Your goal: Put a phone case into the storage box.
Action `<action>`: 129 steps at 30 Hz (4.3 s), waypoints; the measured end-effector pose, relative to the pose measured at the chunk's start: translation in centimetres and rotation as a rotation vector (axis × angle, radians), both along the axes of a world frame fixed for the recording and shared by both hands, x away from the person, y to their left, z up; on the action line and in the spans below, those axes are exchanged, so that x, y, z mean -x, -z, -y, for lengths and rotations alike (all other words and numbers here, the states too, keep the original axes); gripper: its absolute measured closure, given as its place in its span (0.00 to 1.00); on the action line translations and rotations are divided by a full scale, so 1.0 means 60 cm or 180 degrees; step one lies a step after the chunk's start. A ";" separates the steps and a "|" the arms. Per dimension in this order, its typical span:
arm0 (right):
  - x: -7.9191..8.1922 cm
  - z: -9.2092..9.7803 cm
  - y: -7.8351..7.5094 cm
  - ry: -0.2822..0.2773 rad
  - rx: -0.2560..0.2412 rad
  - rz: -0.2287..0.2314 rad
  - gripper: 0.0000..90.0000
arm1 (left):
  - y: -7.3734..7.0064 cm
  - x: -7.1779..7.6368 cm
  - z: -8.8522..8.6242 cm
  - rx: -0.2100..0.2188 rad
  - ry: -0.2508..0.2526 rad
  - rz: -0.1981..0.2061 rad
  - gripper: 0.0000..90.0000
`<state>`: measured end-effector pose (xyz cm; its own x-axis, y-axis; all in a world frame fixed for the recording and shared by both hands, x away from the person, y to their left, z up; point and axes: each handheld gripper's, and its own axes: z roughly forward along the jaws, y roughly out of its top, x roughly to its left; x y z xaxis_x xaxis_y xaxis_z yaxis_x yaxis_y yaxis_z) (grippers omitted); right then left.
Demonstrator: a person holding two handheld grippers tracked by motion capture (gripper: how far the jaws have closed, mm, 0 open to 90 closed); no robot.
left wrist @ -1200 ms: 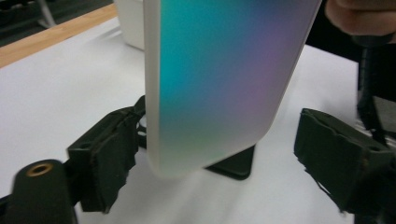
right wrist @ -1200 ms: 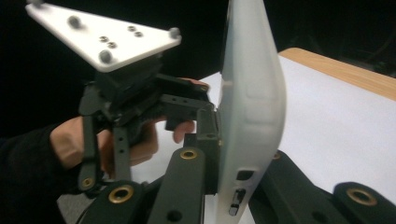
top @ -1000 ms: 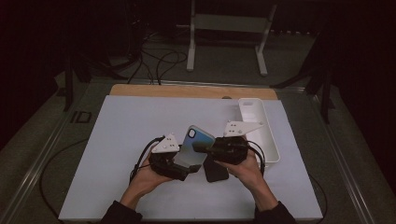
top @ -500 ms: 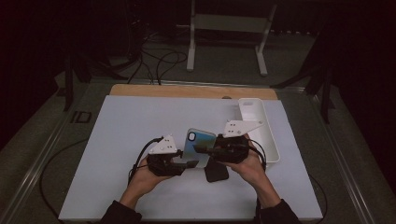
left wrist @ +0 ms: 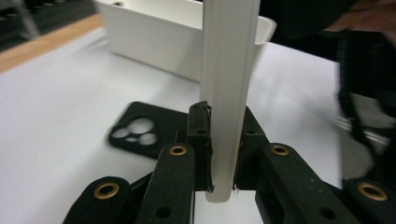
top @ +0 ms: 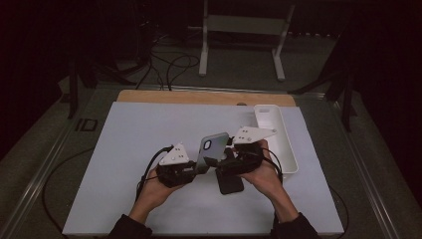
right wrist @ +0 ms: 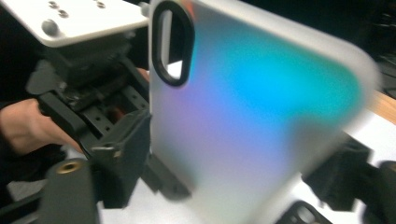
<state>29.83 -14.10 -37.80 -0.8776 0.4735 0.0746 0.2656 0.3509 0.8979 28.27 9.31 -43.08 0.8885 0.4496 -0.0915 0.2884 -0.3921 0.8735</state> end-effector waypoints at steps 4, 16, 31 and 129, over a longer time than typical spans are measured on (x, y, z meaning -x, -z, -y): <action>0.002 0.010 -0.001 0.0244 -0.0032 -0.0023 0.15 | 0.003 -0.005 -0.008 0.0021 -0.0212 -0.0032 0.90; -0.002 0.008 -0.011 0.0595 -0.0377 -0.0153 0.15 | 0.010 -0.004 0.003 -0.0082 -0.0443 0.0013 0.90; -0.006 -0.027 -0.013 0.0789 -0.0467 -0.0216 0.18 | 0.013 0.002 0.015 -0.0070 -0.0445 0.0025 0.90; -0.083 0.045 -0.046 0.1439 -0.0121 0.0218 0.19 | 0.085 0.090 -0.234 0.0089 -0.1811 0.0453 0.00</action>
<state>34.82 -16.82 -35.06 -0.5869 0.8082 0.0483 0.3242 0.1800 0.9287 22.89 23.37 -48.20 0.5126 0.8586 -0.0077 0.3257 -0.1862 0.9270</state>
